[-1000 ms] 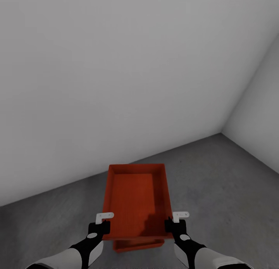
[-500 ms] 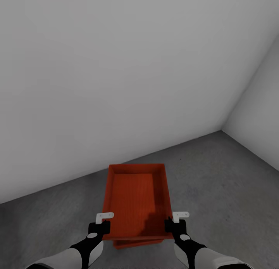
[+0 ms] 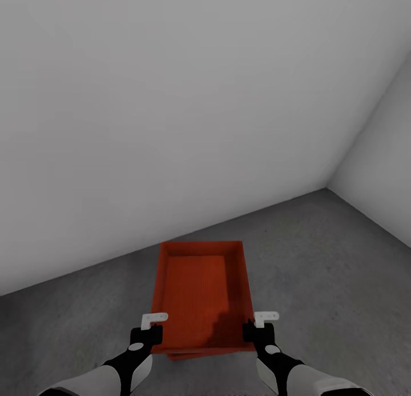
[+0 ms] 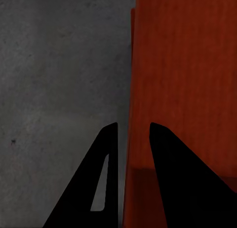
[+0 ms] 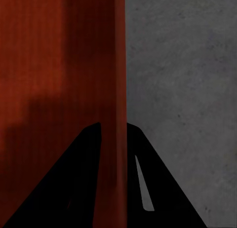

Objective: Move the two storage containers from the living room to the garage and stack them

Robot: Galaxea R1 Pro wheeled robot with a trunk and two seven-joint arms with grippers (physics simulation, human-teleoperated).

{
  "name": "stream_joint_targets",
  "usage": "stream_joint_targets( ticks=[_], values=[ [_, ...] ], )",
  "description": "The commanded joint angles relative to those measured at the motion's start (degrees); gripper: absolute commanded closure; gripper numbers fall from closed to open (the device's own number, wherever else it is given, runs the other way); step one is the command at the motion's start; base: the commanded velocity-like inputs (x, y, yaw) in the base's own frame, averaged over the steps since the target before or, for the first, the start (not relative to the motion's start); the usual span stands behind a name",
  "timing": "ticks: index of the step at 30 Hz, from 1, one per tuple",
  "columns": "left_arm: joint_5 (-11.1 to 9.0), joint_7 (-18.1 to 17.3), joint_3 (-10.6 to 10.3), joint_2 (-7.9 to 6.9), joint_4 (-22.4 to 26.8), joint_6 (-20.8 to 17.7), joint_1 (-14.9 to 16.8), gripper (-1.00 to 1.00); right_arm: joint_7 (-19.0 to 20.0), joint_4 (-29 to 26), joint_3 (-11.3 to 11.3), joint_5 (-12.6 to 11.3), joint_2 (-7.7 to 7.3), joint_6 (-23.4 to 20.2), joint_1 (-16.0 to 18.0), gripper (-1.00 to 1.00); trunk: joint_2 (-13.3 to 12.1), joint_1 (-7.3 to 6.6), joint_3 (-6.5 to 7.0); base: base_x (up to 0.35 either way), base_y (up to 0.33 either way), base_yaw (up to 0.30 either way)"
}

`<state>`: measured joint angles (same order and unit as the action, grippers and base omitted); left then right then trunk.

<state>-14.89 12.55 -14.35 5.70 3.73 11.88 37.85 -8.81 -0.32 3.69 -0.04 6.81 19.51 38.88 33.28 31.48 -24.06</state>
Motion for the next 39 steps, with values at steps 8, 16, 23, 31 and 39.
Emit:
stream_joint_targets(
  ticks=[8, 16, 23, 31, 39],
  values=[
    [-0.16, 0.89, -0.32, 0.01, 0.05, 1.74, 0.05, 1.0, -0.15, 0.23, -3.5, -1.12, 1.36, 0.26, 0.05, 1.0, 0.07, 0.01, -0.81, 0.0, 0.0, 0.0],
    [-0.18, 0.89, -0.33, 0.02, 0.05, 1.74, 0.05, 1.0, -0.15, 0.23, -3.51, -1.15, 1.36, 0.26, 0.05, 1.0, 0.07, 0.01, -1.54, 0.0, 0.0, 0.0],
    [-0.17, 0.89, -0.31, -0.06, 0.05, 1.74, 0.06, 1.0, -0.15, 0.23, -3.45, -1.11, 1.36, 0.3, 0.05, 1.0, 0.07, 0.01, -2.19, 0.0, 0.0, 0.0],
    [-0.17, 0.89, -0.32, -0.01, 0.05, 1.74, 0.04, 1.0, -0.15, 0.23, -3.5, -1.11, 1.36, 0.35, 0.05, 1.0, 0.07, 0.01, -2.93, 0.0, 0.0, 0.0],
    [-0.17, 0.89, -0.33, 0.01, 0.05, 1.74, 0.06, 1.0, -0.15, 0.23, -3.5, -1.12, 1.36, 0.35, 0.05, 1.0, 0.07, 0.01, -3.66, 0.0, 0.0, 0.0]
  ],
)
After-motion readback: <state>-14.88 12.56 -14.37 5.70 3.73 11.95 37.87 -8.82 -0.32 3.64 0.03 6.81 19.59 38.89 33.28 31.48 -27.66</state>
